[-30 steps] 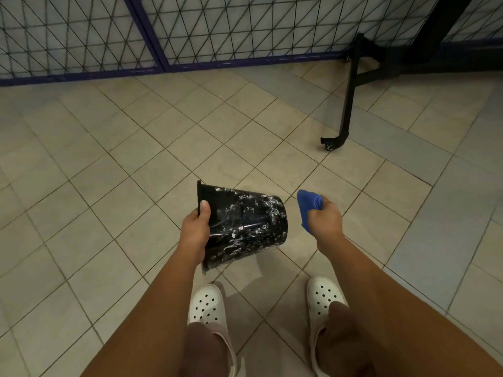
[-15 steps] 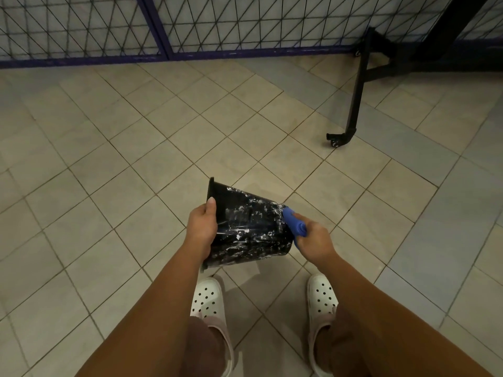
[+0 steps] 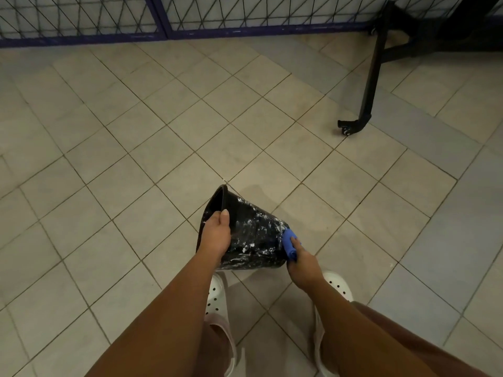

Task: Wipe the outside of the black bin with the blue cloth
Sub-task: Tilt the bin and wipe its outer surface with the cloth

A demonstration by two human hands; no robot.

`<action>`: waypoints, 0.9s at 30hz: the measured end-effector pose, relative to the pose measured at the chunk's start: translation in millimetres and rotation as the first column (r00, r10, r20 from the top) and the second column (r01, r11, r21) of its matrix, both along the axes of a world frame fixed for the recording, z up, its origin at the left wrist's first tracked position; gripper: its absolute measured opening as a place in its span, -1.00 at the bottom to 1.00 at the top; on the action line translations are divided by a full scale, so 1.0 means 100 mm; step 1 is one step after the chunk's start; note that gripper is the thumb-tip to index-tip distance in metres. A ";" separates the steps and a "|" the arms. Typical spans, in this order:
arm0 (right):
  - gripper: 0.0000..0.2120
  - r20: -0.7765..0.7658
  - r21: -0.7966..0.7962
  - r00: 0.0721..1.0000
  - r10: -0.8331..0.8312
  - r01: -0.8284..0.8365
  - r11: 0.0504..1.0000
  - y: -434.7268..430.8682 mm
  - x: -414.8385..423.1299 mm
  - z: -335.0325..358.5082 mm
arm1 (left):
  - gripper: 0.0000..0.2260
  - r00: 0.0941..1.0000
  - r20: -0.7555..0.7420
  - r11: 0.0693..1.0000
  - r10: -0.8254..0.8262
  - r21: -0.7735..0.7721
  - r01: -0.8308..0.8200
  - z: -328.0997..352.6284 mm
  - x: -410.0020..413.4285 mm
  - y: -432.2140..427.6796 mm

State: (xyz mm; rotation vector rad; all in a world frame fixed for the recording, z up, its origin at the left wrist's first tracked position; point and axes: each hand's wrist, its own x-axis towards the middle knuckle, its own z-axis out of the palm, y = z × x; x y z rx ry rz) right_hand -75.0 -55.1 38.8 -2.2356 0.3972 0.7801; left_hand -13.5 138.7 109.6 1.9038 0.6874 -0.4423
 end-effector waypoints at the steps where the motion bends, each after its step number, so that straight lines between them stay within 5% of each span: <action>1: -0.37 -0.011 0.000 1.000 -0.005 0.005 1.000 0.01 0.02 -0.02 | -0.66 1.000 -0.014 1.000 0.003 -0.004 -0.003 -0.04 0.00 0.01; 12: -0.31 0.026 -0.022 0.979 0.205 -0.204 0.979 0.13 -0.03 -0.12 | -0.63 0.989 -0.102 0.994 0.106 -0.023 -0.109 -0.25 -0.04 0.03; 20: -0.31 -0.020 -0.032 0.987 0.158 -0.158 0.987 0.15 0.01 -0.17 | -0.61 0.992 -0.070 0.995 0.102 0.017 -0.101 -0.34 0.05 0.05; 27: -0.29 0.114 -0.001 0.965 0.237 -0.238 0.971 0.21 0.06 -0.20 | -0.61 0.990 -0.072 0.992 0.118 0.048 -0.115 -0.43 0.07 0.09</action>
